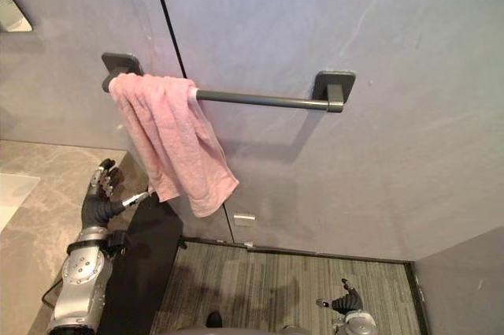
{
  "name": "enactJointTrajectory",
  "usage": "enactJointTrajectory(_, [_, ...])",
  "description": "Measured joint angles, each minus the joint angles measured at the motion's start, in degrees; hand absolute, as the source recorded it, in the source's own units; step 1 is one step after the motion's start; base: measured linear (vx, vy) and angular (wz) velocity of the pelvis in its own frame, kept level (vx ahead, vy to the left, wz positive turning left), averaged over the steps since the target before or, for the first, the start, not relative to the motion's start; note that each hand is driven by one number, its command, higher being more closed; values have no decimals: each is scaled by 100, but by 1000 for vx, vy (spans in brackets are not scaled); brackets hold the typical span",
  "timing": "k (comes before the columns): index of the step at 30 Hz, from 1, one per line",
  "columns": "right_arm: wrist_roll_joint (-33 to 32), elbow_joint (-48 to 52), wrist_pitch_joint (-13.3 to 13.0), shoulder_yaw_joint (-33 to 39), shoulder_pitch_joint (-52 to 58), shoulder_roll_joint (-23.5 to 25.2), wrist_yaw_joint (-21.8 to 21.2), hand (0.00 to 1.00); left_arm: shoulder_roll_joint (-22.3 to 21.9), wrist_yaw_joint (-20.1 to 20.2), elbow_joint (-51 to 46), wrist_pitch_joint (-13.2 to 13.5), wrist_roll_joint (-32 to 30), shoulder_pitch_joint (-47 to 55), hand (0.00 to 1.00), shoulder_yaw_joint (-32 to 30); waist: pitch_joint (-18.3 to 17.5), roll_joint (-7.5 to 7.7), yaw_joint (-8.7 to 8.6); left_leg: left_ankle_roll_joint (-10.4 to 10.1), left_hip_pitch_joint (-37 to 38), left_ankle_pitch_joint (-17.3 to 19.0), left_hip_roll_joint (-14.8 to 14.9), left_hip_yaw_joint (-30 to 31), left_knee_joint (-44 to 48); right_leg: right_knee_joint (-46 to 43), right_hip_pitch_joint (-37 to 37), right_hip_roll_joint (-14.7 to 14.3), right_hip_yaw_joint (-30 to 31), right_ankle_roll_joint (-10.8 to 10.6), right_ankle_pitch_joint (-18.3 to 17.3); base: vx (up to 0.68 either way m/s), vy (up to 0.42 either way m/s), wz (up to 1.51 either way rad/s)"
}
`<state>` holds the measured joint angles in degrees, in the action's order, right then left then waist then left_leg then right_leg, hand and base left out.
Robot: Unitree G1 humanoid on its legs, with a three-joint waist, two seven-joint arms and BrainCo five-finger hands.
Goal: Organize washtable
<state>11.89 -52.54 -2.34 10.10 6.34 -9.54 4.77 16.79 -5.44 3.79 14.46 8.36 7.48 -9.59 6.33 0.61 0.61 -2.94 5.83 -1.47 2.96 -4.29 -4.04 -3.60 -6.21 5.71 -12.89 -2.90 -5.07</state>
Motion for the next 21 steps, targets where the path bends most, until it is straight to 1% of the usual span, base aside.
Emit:
enactJointTrajectory(5, [16,-2,6,-160,76,-55,-11,0,81,-2,-160,76,4,-74,0,0,-13,0,-15,0,10,-2,6,-56,-14,83,24,-15,93,-9,87,-58,3,-8])
enactJointTrajectory(9, [73,-2,11,-170,66,-57,-35,0,436,-11,-160,79,-6,-236,0,1,-17,5,-135,9,30,-11,7,-77,-48,99,29,-23,127,-14,100,-23,-4,-3])
enactJointTrajectory(12, [111,-3,11,-171,70,-63,-119,0,542,-64,-154,82,-25,-353,0,4,-21,3,-136,14,83,-21,14,-143,-128,196,4,-49,188,-19,152,6,-3,-10])
enactJointTrajectory(16, [116,-3,11,-180,65,-66,-120,0,677,-106,-88,80,-195,-555,0,11,-26,12,-156,14,93,-19,9,-158,-130,291,-55,-54,201,-13,175,18,-4,-4])
enactJointTrajectory(21, [125,-2,11,-207,47,-99,-121,0,716,-128,63,72,-235,-761,0,10,-26,12,-160,14,91,-19,14,-164,-131,380,-81,-68,241,4,230,-2,-12,-6])
